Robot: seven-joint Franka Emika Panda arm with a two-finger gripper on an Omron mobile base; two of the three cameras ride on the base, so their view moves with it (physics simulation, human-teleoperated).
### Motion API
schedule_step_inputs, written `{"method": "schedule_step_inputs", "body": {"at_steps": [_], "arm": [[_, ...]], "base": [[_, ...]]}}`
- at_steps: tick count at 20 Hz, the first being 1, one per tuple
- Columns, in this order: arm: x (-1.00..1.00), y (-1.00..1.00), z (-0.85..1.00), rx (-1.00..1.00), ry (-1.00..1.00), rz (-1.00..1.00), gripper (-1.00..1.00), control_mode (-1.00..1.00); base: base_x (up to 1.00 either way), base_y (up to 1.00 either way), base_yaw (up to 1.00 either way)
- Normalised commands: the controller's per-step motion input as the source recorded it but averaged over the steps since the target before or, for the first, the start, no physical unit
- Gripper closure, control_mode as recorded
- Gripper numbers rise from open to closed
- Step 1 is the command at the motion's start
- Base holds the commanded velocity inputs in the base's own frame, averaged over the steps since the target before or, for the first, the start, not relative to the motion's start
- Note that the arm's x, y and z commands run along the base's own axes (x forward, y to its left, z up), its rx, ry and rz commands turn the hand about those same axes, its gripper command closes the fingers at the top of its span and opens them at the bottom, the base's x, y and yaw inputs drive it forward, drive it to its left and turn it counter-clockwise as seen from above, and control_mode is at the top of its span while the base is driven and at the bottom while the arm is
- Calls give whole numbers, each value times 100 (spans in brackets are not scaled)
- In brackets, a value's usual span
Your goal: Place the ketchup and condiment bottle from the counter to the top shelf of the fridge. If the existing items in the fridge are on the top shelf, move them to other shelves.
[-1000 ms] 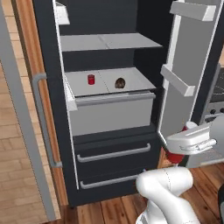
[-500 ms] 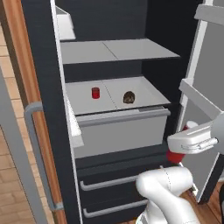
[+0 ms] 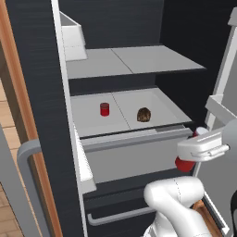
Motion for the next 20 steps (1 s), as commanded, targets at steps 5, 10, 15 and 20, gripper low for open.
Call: {"method": "schedule_step_inputs", "body": {"at_steps": [5,10,15,20], "arm": [[13,8,11,0,-1,-2,100,-100],[94,31,63,0,-5,-8,100,-100],[100,29,46,0,0,-8,100,-100],[100,9,29,0,0,-8,100,-100]], "base": [[46,27,-5],[0,0,0],[0,0,0],[0,0,0]]}}
